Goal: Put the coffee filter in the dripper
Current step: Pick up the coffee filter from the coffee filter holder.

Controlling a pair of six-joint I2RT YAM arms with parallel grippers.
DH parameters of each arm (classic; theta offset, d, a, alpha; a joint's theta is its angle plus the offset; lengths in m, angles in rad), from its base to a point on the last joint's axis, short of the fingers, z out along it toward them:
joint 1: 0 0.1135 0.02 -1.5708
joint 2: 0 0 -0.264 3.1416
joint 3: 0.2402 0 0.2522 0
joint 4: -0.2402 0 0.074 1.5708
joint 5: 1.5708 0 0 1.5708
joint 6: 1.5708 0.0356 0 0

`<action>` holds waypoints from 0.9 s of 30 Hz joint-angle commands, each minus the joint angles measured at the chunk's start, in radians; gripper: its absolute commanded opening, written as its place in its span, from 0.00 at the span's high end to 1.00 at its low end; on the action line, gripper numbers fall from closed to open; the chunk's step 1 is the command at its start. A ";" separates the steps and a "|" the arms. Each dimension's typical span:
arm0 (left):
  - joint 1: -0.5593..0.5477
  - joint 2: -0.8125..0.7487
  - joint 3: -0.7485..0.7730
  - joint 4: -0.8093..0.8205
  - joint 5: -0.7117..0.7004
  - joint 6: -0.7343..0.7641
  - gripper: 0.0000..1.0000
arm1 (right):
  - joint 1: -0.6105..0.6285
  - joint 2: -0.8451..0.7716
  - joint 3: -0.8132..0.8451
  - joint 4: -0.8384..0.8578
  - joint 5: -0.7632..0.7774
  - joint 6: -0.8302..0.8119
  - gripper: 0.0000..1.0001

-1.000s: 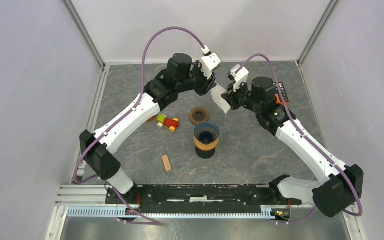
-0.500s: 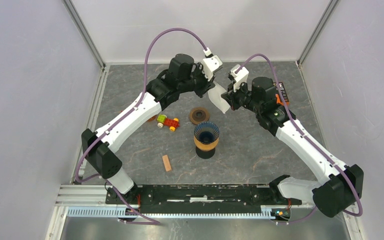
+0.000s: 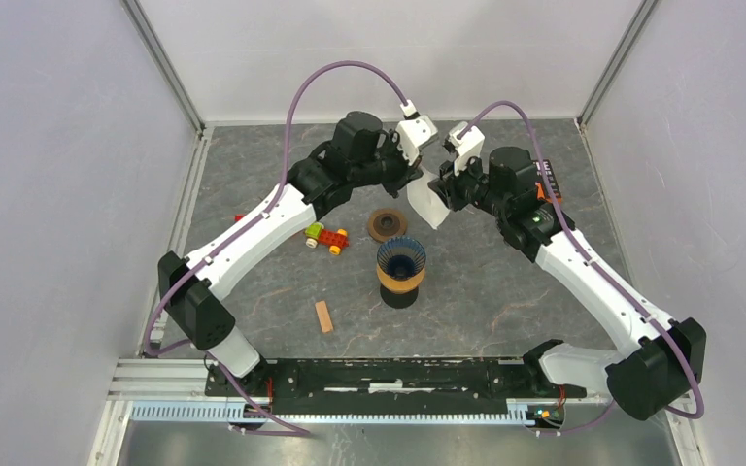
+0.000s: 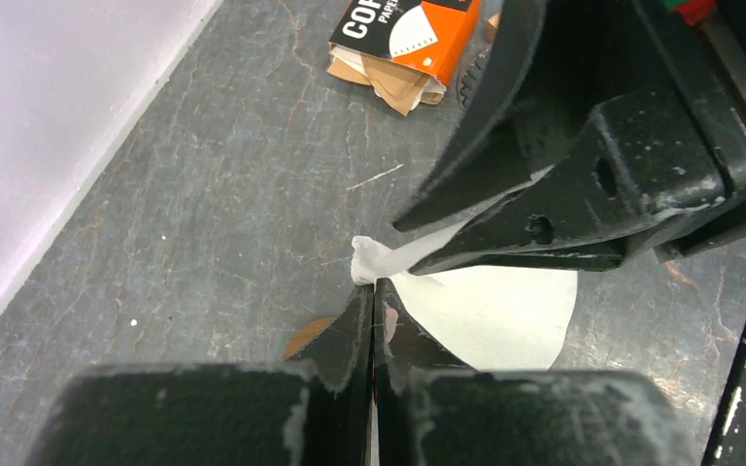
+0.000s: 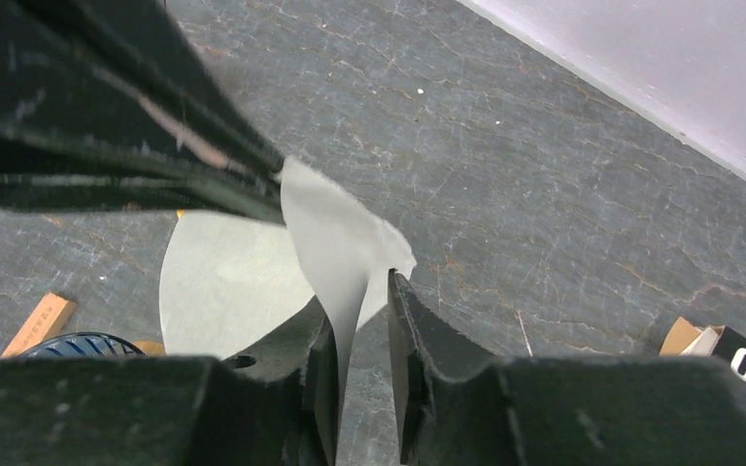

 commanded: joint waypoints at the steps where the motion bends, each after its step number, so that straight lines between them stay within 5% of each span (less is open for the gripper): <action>1: -0.025 -0.062 -0.025 0.046 -0.050 -0.080 0.98 | -0.003 0.006 0.063 0.019 0.014 0.011 0.69; 6: -0.025 -0.092 -0.061 0.081 -0.126 -0.146 0.98 | -0.005 -0.003 0.060 0.007 0.038 -0.005 0.65; 12: -0.025 -0.119 -0.101 0.106 -0.068 -0.155 0.97 | -0.005 -0.013 0.042 0.022 -0.007 -0.010 1.00; 19: -0.025 -0.108 -0.088 0.114 -0.048 -0.084 0.62 | -0.005 -0.013 0.022 0.051 -0.111 -0.004 1.00; 27: -0.025 -0.067 -0.036 0.099 -0.090 -0.008 0.37 | -0.005 -0.026 0.013 0.057 -0.136 -0.013 1.00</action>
